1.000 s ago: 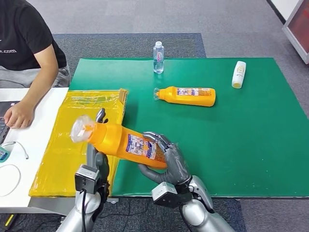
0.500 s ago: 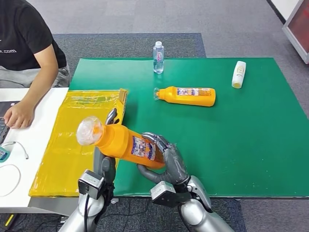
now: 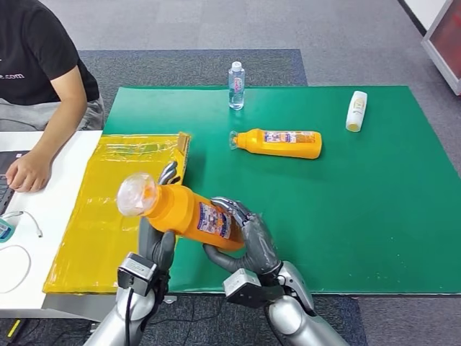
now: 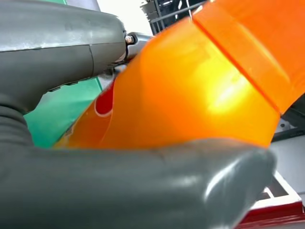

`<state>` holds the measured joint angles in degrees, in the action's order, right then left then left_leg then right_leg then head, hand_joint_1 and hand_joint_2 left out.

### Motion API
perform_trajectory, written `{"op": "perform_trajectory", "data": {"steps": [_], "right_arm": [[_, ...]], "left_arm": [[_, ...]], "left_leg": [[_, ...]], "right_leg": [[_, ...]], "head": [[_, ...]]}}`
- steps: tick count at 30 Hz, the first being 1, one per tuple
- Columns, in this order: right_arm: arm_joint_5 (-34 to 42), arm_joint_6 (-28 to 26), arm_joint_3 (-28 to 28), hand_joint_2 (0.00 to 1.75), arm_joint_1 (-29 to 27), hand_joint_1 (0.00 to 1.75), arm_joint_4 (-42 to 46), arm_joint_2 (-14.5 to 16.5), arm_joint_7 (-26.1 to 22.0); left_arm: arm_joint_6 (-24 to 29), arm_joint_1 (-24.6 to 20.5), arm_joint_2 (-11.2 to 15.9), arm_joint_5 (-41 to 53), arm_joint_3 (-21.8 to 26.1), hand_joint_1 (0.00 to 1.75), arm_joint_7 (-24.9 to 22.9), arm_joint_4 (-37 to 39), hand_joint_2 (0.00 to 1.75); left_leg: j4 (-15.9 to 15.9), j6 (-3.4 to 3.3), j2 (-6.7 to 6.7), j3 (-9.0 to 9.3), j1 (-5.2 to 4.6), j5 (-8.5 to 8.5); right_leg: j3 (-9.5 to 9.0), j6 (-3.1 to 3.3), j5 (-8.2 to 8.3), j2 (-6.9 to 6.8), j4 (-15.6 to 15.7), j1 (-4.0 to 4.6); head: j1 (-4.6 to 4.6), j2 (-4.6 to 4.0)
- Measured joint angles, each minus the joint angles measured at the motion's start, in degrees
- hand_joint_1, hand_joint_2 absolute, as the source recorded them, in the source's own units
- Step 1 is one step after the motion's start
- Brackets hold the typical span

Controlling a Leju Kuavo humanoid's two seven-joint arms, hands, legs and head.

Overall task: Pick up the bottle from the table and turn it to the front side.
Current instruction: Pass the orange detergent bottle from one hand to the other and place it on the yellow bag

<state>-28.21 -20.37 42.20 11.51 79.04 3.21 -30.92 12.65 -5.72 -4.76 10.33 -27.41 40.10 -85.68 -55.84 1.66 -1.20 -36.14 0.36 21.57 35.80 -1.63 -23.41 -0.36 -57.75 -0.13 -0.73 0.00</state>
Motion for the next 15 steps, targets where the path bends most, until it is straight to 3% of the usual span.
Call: {"op": "perform_trajectory", "data": {"steps": [15], "right_arm": [[-1.1, -2.0, 0.5, 1.75, 0.1, 1.75, -0.4, 0.1, -0.5]], "left_arm": [[7.0, -1.1, 0.4, 5.4, 0.1, 1.75, -1.8, 0.0, 1.75]], "left_leg": [[0.0, 0.00, 0.00, 0.00, 0.00, 0.00]], "right_leg": [[0.01, 0.00, 0.00, 0.00, 0.0, 0.00]], "head": [[0.00, 0.00]]}}
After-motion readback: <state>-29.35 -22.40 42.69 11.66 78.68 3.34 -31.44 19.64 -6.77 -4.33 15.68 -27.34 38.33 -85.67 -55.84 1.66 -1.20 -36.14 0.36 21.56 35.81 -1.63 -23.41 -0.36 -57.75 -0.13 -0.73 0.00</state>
